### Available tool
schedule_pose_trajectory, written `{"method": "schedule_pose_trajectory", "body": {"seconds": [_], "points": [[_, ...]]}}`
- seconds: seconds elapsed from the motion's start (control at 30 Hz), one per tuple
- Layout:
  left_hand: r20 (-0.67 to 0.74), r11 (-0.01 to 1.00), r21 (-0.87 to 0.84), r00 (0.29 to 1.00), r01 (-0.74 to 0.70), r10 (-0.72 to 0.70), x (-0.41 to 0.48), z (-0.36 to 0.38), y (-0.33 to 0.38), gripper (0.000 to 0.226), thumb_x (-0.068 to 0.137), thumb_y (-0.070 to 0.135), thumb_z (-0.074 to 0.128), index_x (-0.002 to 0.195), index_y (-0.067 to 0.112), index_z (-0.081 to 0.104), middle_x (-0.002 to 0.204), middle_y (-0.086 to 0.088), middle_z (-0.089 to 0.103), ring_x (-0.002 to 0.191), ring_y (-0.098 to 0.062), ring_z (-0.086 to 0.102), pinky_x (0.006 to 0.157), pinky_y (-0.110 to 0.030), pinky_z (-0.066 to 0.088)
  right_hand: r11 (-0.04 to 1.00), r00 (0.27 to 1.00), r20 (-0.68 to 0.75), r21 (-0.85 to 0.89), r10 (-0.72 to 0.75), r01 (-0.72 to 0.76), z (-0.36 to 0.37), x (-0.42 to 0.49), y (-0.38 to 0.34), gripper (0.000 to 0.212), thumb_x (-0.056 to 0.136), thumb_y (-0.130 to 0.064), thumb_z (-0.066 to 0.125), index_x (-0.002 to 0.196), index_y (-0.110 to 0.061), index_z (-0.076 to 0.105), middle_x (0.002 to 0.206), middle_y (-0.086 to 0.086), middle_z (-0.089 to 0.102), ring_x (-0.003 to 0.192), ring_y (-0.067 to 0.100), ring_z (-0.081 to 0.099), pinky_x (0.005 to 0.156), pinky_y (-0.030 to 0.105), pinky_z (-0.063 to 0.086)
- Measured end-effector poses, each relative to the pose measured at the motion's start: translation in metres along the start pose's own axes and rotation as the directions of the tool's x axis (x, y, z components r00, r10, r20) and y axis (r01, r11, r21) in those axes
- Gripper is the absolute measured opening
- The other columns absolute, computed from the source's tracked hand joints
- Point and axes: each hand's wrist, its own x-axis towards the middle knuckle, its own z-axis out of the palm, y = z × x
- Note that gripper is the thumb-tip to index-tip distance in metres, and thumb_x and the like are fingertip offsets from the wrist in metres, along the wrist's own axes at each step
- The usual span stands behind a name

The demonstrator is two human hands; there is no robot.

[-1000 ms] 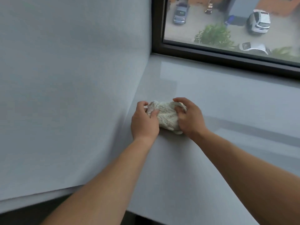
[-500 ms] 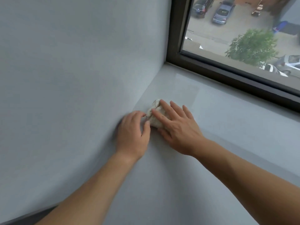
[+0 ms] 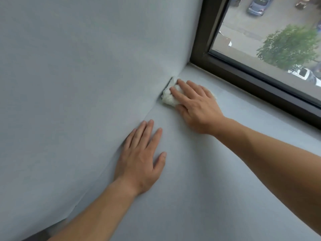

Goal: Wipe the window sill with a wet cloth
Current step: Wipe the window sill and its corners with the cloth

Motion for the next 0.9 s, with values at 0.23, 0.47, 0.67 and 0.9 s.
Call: {"method": "schedule_pose_trajectory", "body": {"seconds": [0.23, 0.47, 0.67, 0.9], "points": [[0.002, 1.000, -0.009, 1.000, 0.012, -0.012, 0.001, -0.002, 0.001, 0.065, 0.093, 0.049, 0.037, 0.151, 0.020, 0.036, 0.163, -0.006, 0.021, 0.152, -0.019, 0.012, 0.120, -0.042, 0.018, 0.957, 0.954, -0.085, 0.071, 0.287, -0.281, 0.006, 0.023, -0.023, 0.052, 0.103, -0.043, 0.028, 0.153, -0.030, 0.025, 0.164, 0.000, 0.018, 0.149, 0.031, 0.017, 0.118, 0.047, 0.015], [0.005, 1.000, -0.020, 1.000, 0.015, -0.015, 0.001, -0.004, 0.002, 0.065, 0.093, 0.050, 0.035, 0.150, 0.019, 0.037, 0.163, -0.006, 0.021, 0.152, -0.019, 0.013, 0.121, -0.040, 0.015, 0.968, 0.969, 0.013, 0.028, 0.249, -0.249, -0.005, -0.003, 0.033, 0.052, 0.101, -0.044, 0.028, 0.153, -0.039, 0.022, 0.165, -0.007, 0.014, 0.150, 0.031, 0.014, 0.119, 0.046, 0.013], [-0.037, 0.998, -0.060, 0.999, 0.007, -0.010, 0.002, -0.002, 0.002, 0.064, 0.091, 0.048, 0.040, 0.146, 0.015, 0.043, 0.160, -0.009, 0.029, 0.150, -0.023, 0.020, 0.120, -0.040, 0.017, 0.998, 0.999, 0.010, 0.045, 0.051, -0.051, 0.007, -0.045, -0.026, 0.053, 0.101, -0.052, 0.026, 0.152, -0.042, 0.023, 0.164, -0.009, 0.016, 0.150, 0.028, 0.015, 0.120, 0.047, 0.013], [-0.133, 0.984, -0.176, 0.990, 0.011, -0.034, -0.017, -0.001, -0.004, 0.047, 0.087, 0.036, 0.049, 0.125, 0.010, 0.060, 0.144, -0.016, 0.050, 0.134, -0.033, 0.044, 0.112, -0.045, 0.033, 0.904, 0.905, -0.020, 0.063, 0.426, -0.424, 0.002, -0.005, 0.006, 0.051, 0.102, -0.050, 0.021, 0.152, -0.042, 0.016, 0.165, -0.009, 0.007, 0.151, 0.026, 0.006, 0.120, 0.043, 0.005]]}}
